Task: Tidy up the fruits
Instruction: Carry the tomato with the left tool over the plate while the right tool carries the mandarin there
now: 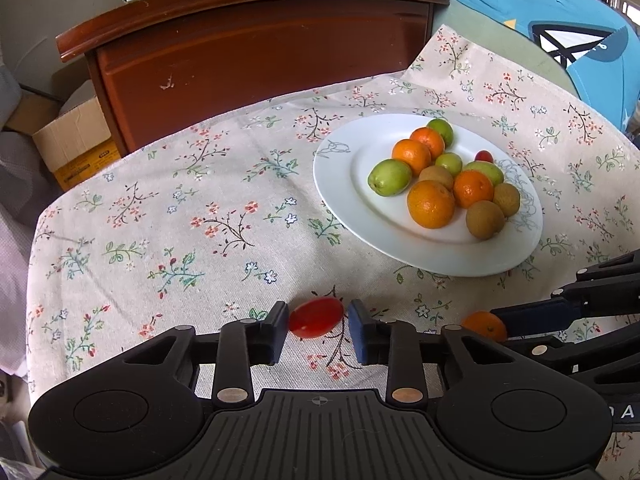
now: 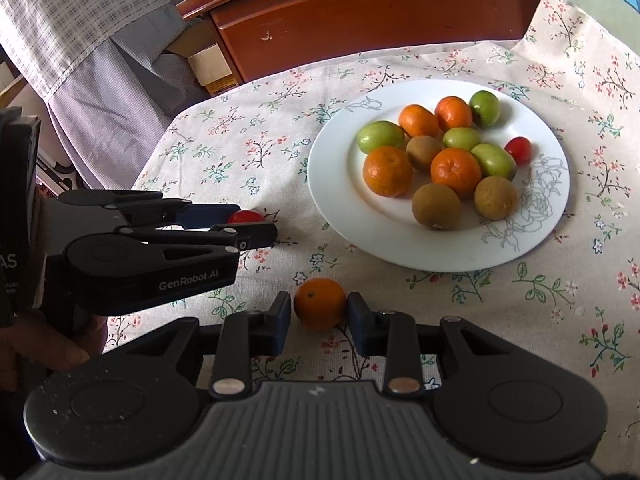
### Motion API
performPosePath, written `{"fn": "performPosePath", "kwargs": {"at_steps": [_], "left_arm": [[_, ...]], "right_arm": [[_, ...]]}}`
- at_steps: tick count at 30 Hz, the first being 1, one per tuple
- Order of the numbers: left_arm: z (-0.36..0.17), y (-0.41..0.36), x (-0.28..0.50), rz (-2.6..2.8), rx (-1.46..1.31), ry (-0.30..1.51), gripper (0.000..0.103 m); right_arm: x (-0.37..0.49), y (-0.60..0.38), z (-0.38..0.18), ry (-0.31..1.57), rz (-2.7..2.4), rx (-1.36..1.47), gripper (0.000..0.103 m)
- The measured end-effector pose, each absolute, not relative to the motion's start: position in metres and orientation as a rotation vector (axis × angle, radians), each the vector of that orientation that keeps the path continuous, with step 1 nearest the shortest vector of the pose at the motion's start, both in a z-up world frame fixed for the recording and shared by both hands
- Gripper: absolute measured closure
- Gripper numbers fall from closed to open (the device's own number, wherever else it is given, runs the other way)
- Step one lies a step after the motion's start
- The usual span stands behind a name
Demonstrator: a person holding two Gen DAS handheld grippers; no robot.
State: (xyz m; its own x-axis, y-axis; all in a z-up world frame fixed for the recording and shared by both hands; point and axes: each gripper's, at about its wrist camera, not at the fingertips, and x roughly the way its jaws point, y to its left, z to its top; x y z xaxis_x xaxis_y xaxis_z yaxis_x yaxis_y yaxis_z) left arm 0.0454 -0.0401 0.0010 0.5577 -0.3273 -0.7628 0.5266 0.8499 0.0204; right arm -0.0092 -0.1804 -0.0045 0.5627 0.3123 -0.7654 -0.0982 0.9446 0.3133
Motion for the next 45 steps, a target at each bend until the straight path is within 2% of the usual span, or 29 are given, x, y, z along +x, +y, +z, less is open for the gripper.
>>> {"fn": "performPosePath", "kwargs": {"at_steps": [2, 14, 35, 45], "left_arm": [[0.002, -0.040, 0.046, -0.509, 0.256, 0.840, 0.077], [0.021, -0.045, 0.042, -0.515, 0.217, 0.789, 0.077], [0.066, -0.071, 0.051, -0.557, 0.112, 0.689, 0.077], [0.061, -0.076, 0.062, -0.553, 0.082, 0.708, 0.077]], "right_arm": [[-0.010, -0.180, -0.005, 0.942, 0.241, 0.239, 0.073], [-0.006, -0.187, 0.005, 0.906, 0.229, 0.264, 0.074], [0.012, -0.261, 0.069, 0.669, 0.078, 0.366, 0.074], [0.032, -0.283, 0.060, 0.670, 0.032, 0.395, 0.074]]}}
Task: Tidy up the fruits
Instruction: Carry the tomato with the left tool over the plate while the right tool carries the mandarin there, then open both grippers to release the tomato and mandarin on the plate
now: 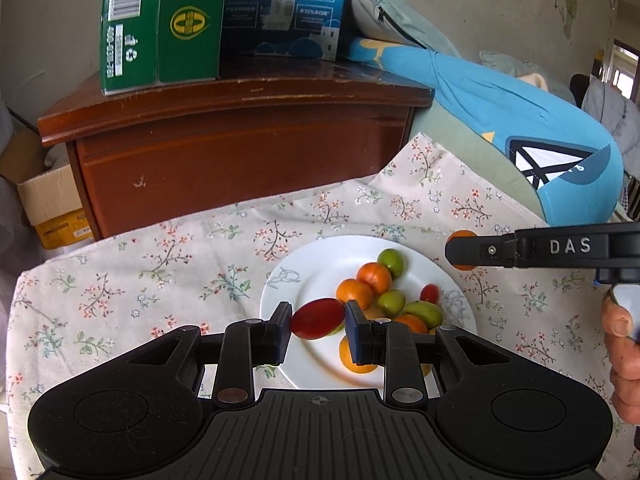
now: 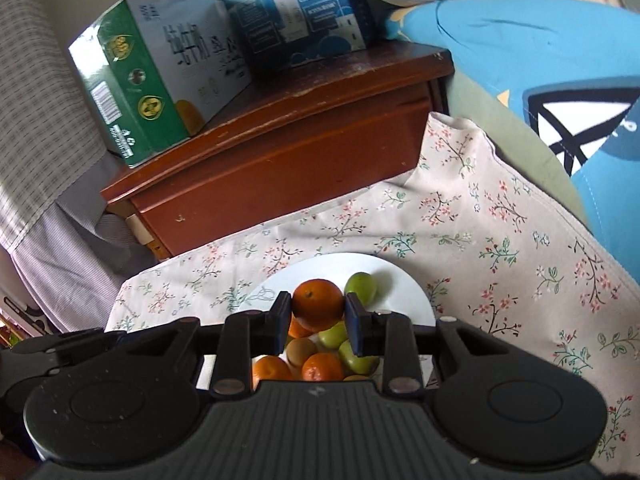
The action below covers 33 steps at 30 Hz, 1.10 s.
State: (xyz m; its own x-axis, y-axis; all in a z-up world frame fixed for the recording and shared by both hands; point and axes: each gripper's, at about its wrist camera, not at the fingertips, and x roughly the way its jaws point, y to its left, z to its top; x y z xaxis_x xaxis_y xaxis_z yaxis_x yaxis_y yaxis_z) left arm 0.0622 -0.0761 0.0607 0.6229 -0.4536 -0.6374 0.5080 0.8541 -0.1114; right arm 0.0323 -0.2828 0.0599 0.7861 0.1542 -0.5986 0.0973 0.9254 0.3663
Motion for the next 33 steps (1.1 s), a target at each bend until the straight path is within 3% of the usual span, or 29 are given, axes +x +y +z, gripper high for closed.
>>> {"fn": "performPosePath", "kwargs": {"at_steps": [25, 26, 30, 33], "left_arm": [[0.031, -0.092, 0.082, -0.539, 0.047, 0.787, 0.074], [0.032, -0.091, 0.083, -0.541, 0.036, 0.787, 0.071], [0.043, -0.084, 0.082, -0.531, -0.022, 0.755, 0.034], [0.052, -0.080, 0.082, -0.519, -0.033, 0.734, 0.031]], "right_arm": [[0.075, -0.295, 0.015, 0.748, -0.008, 0.424, 0.070], [0.075, -0.296, 0.016, 0.744, -0.007, 0.431, 0.070], [0.074, -0.296, 0.020, 0.732, -0.004, 0.443, 0.070], [0.073, -0.295, 0.024, 0.724, 0.001, 0.445, 0.068]]}}
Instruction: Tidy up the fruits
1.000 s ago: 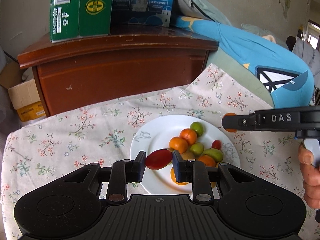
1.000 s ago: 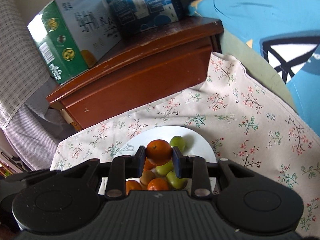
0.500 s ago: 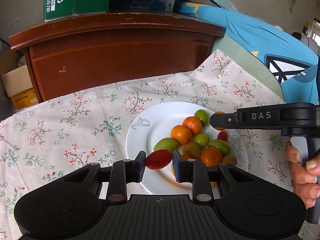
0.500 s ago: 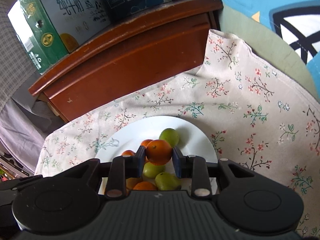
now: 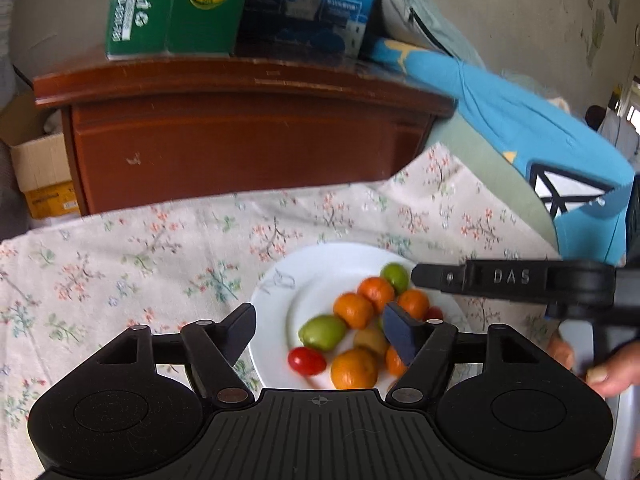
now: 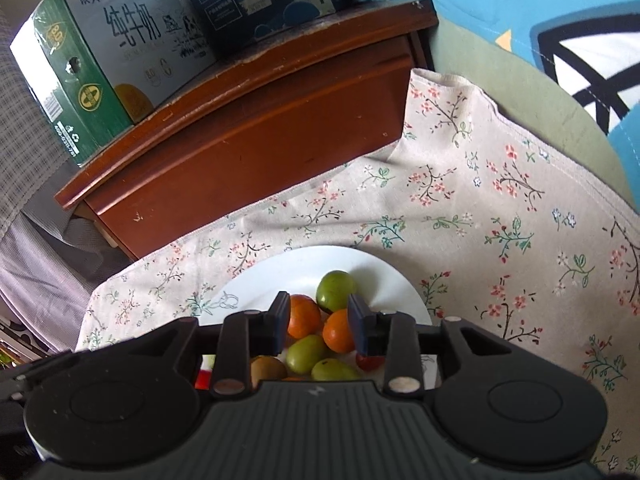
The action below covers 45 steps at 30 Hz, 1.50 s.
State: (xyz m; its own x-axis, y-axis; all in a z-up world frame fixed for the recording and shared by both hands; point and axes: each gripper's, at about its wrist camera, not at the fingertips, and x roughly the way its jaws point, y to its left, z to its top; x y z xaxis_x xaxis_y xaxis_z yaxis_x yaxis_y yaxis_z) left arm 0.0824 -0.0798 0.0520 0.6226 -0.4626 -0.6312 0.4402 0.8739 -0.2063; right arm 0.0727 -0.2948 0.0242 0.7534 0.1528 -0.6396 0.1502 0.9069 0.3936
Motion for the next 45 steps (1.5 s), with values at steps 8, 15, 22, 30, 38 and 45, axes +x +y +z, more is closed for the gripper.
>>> {"fn": "performPosePath", "kwargs": {"at_steps": [8, 15, 22, 30, 38, 45], "left_arm": [[0.062, -0.072, 0.078, -0.449, -0.006, 0.757, 0.015], [0.074, -0.066, 0.065, -0.417, 0.011, 0.782, 0.010], [0.083, -0.063, 0.054, -0.378, 0.028, 0.813, 0.007], [0.091, -0.065, 0.044, -0.349, 0.056, 0.829, 0.005], [0.088, -0.069, 0.028, -0.344, 0.102, 0.854, 0.004], [0.084, -0.071, 0.020, -0.327, 0.121, 0.866, 0.004]], "right_arm": [[0.066, -0.286, 0.033, 0.740, 0.001, 0.449, 0.064], [0.049, -0.279, 0.050, 0.739, -0.015, 0.436, 0.055], [0.029, -0.272, 0.069, 0.719, -0.048, 0.401, 0.036], [0.002, -0.266, 0.082, 0.726, -0.081, 0.370, 0.019], [-0.024, -0.258, 0.089, 0.746, -0.098, 0.348, 0.007], [-0.039, -0.251, 0.081, 0.801, -0.160, 0.310, 0.004]]}}
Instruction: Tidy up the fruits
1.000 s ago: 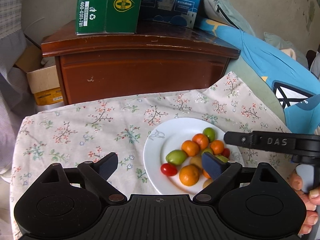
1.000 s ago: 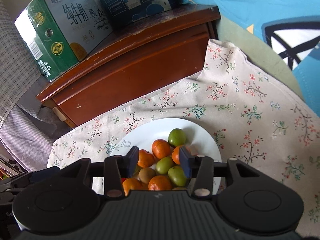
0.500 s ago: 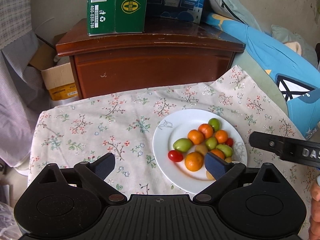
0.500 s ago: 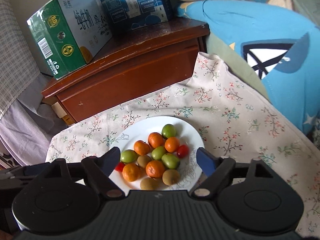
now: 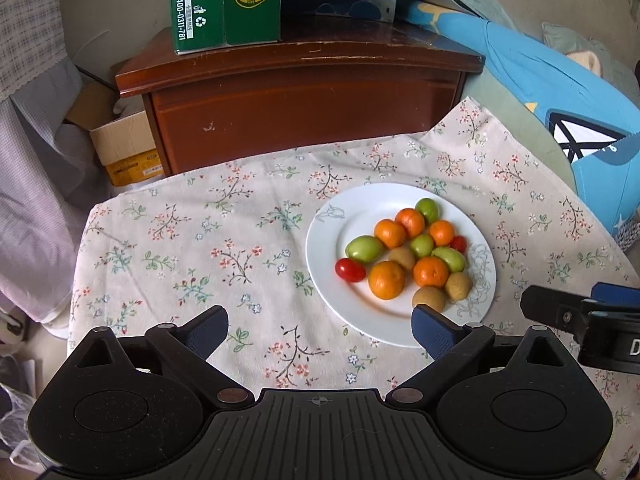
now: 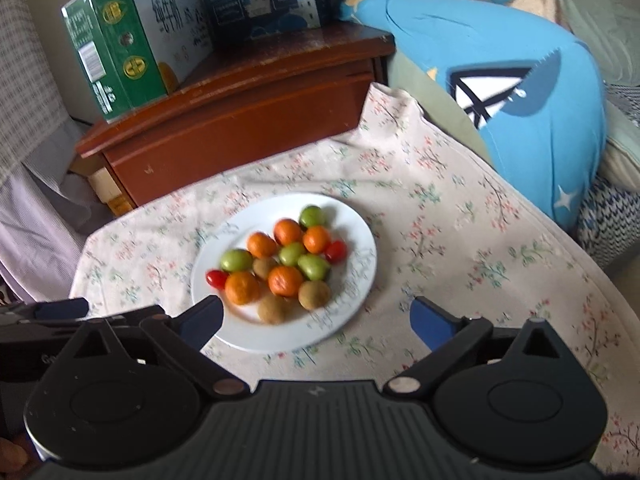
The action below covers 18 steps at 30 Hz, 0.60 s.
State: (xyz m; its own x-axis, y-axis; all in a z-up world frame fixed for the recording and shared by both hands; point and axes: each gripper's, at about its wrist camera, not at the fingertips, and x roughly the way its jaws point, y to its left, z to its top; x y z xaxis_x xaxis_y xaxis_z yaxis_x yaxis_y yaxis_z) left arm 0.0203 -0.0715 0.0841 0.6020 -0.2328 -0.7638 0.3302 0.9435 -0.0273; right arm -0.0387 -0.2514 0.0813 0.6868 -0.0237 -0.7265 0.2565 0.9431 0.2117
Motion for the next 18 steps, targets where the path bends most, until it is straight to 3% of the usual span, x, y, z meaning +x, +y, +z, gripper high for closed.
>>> {"fn": "performPosePath", "kwargs": {"at_steps": [18], "left_arm": [[0.068, -0.079, 0.032, -0.242, 0.150, 0.926, 0.004]], "right_arm": [[-0.023, -0.245, 0.058, 0.901, -0.254, 0.253, 0.003]]}}
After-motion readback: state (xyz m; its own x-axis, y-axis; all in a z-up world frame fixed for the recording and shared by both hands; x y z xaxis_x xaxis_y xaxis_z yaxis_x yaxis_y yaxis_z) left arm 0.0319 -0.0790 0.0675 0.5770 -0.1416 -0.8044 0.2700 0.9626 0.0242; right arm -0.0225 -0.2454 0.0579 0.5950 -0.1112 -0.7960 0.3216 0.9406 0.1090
